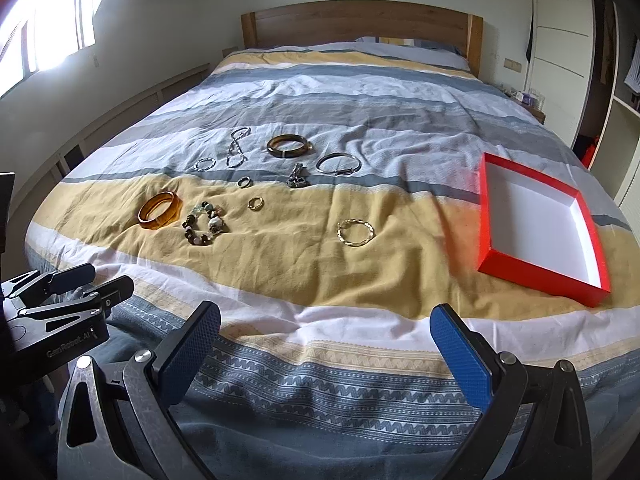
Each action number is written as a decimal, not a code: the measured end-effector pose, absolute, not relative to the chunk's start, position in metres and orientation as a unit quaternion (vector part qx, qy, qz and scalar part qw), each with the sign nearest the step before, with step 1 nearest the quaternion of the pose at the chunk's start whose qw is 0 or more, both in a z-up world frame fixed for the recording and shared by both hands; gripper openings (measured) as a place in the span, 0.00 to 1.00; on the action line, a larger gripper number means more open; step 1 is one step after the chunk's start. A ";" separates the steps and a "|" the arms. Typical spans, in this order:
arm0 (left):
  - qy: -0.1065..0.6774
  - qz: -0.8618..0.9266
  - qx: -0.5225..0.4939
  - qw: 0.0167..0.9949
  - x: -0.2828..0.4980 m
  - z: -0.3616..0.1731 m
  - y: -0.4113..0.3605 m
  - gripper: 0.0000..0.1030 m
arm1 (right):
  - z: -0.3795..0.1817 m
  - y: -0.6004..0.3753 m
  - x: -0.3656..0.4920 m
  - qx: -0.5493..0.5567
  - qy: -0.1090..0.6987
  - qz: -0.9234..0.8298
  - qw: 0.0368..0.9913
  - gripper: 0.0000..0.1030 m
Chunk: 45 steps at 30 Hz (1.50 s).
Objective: Organize jewelry
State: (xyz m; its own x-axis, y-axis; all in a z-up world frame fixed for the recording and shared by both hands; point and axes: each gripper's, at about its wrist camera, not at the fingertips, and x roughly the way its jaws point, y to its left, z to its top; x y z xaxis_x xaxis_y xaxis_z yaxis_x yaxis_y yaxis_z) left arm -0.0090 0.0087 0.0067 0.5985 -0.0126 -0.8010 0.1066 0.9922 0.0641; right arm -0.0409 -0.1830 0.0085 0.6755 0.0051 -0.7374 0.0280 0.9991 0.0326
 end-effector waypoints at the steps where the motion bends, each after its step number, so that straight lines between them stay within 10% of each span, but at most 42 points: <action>1: 0.445 -0.030 0.054 0.893 -0.008 0.007 0.010 0.56 | 0.008 -0.182 -0.040 0.020 0.404 -0.006 0.914 0.99; 14: 0.451 -0.020 0.040 0.891 -0.001 0.003 0.017 0.56 | 0.004 -0.188 -0.029 0.020 0.424 -0.004 0.906 0.99; 28: 0.467 -0.051 -0.035 0.882 0.041 -0.001 0.042 0.56 | -0.011 -0.216 0.018 0.053 0.453 0.021 0.889 0.64; 45: 0.508 -0.084 -0.060 0.855 0.127 -0.039 0.001 0.56 | -0.063 -0.232 0.106 0.058 0.499 0.044 0.864 0.64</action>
